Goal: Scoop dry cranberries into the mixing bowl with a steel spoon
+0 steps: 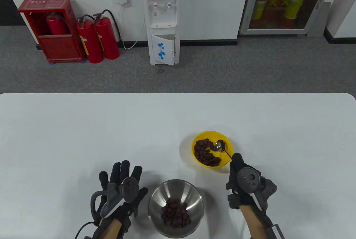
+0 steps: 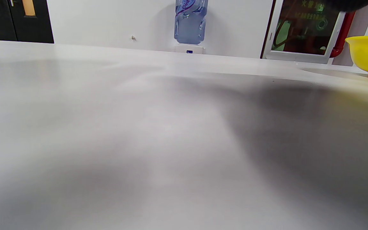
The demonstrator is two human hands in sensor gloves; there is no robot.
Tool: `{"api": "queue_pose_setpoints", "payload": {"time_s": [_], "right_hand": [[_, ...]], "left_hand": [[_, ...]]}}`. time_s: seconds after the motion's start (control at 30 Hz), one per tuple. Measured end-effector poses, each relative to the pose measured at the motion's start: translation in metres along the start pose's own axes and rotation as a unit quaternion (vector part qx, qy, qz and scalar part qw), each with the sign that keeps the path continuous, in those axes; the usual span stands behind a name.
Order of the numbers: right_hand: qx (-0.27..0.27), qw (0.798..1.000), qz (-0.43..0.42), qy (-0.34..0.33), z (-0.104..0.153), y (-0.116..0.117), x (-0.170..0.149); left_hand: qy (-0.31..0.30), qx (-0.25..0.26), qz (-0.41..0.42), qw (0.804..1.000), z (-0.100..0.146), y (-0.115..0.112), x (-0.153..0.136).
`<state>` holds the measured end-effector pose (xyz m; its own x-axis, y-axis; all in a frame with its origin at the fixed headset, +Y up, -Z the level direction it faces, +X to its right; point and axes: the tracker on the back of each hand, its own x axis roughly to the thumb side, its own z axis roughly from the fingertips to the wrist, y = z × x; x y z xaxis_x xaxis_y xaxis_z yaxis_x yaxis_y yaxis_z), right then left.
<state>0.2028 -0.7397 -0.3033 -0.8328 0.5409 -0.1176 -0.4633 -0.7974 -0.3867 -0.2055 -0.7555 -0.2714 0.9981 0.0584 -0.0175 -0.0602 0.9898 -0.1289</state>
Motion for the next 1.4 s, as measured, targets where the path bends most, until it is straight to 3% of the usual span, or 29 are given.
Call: {"api": "queue_pose_setpoints", "payload": {"time_s": [0.07,0.17,0.47,0.6,0.77,1.03,1.23,1.4], "right_hand": [[0.050,0.994,-0.077,0.057,-0.003,0.002,-0.008],[0.121,0.962,-0.201,0.137,-0.004,0.011,-0.022],[0.134,0.951,-0.228,0.162,-0.007,0.018,-0.038],[0.086,0.962,-0.188,0.180,-0.006,0.002,-0.040],[0.009,0.989,-0.102,0.106,0.002,-0.041,-0.035],[-0.035,0.998,0.006,-0.052,0.031,-0.061,-0.004],[-0.049,0.974,0.151,-0.163,0.047,-0.055,0.021],[0.016,0.941,0.285,-0.183,0.052,-0.038,0.030]], "left_hand": [[0.000,0.000,0.000,1.000,0.000,0.000,0.000],[0.000,0.000,0.002,1.000,0.000,0.000,0.000],[0.000,-0.002,-0.001,1.000,-0.001,0.000,0.000],[0.003,0.002,-0.002,1.000,-0.001,0.002,-0.003],[0.009,0.003,0.014,1.000,0.000,0.004,-0.009],[0.013,0.012,0.031,0.999,0.006,0.011,-0.019],[0.011,0.012,0.021,1.000,0.010,0.009,-0.017],[-0.002,0.030,-0.017,0.999,0.011,0.007,-0.006]]}}
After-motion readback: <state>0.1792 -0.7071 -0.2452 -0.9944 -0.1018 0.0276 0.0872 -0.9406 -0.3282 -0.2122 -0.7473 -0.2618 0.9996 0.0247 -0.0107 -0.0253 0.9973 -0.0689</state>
